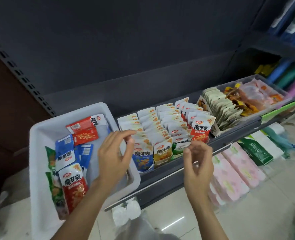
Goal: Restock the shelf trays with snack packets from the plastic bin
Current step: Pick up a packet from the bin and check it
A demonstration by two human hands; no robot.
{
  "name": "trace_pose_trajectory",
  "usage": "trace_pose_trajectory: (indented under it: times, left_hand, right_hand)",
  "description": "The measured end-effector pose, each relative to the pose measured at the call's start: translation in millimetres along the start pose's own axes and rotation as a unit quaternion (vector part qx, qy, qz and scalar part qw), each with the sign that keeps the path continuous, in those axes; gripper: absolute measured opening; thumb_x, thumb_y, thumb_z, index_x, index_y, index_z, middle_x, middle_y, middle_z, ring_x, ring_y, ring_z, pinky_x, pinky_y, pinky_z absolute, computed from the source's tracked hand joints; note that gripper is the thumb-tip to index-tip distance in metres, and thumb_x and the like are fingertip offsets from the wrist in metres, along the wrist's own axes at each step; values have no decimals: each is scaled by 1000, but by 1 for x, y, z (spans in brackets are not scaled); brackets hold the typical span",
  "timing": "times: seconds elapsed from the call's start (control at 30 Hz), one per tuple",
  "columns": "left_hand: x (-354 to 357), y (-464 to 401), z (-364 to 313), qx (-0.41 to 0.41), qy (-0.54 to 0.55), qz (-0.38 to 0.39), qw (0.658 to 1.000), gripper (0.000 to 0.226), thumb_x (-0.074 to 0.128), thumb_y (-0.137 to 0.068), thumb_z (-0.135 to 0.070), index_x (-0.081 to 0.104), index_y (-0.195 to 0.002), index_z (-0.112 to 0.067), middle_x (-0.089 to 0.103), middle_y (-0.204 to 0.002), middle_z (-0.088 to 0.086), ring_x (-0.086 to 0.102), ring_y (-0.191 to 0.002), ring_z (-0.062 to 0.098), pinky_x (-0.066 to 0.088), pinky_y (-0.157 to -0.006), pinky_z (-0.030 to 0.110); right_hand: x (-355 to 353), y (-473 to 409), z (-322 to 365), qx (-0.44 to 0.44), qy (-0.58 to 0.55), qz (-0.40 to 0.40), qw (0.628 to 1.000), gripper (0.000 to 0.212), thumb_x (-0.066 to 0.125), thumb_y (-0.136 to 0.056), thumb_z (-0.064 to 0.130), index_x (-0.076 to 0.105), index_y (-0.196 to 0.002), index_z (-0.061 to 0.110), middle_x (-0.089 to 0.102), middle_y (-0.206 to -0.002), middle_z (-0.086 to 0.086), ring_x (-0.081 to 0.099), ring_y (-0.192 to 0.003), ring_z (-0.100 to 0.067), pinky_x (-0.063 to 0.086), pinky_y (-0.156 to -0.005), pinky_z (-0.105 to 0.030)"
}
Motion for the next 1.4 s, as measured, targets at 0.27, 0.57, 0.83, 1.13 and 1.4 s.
trace_pose_trajectory:
  times: [0.27, 0.57, 0.83, 1.13, 1.4]
  left_hand:
    - [-100, 92, 128, -198, -304, 126, 923, 36, 75, -71, -11, 64, -106, -13, 63, -105, 10, 56, -96, 31, 47, -80, 35]
    - [-71, 141, 191, -387, -353, 365, 770, 66, 44, -96, -26, 9, -146, -1, 14, -153, 20, 18, -141, 32, 18, -114, 34]
    - [-85, 126, 193, -421, -152, 209, 869, 71, 65, -85, -29, 29, -144, -14, 37, -144, 6, 32, -134, 22, 24, -110, 32]
    - [-70, 74, 130, -424, 179, 130, 878, 40, 70, -76, -35, 50, -110, -38, 66, -110, -14, 63, -96, -1, 50, -83, 22]
    - [-6, -15, 31, -165, 109, 331, 923, 34, 74, -74, -42, 59, -104, -36, 70, -93, -13, 65, -81, -2, 54, -74, 28]
  right_hand:
    - [181, 68, 28, -178, 129, 449, 866, 19, 50, -91, 23, 60, -105, 15, 60, -102, 3, 56, -86, -8, 48, -72, -25]
    - [323, 142, -69, -35, 391, 623, 676, 25, 55, -92, 24, 59, -109, 6, 64, -111, -14, 61, -99, -29, 48, -78, -34]
    - [312, 117, -62, 21, 359, 564, 744, 18, 56, -91, 22, 68, -90, 8, 68, -100, -12, 62, -97, -29, 45, -73, -31]
    - [226, 53, 1, 150, 21, 407, 901, 6, 59, -93, 15, 57, -87, 14, 71, -90, -1, 69, -81, -20, 59, -69, -41]
    - [86, -30, 49, 169, -112, 221, 954, 20, 57, -87, 30, 64, -98, 15, 71, -80, 2, 67, -70, -9, 48, -48, -20]
Point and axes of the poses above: each hand's wrist, its own y-axis away from the middle knuckle, its own x-axis out of the palm, z = x × y, the point moved 7 cm from there along -y, towards the middle knuckle
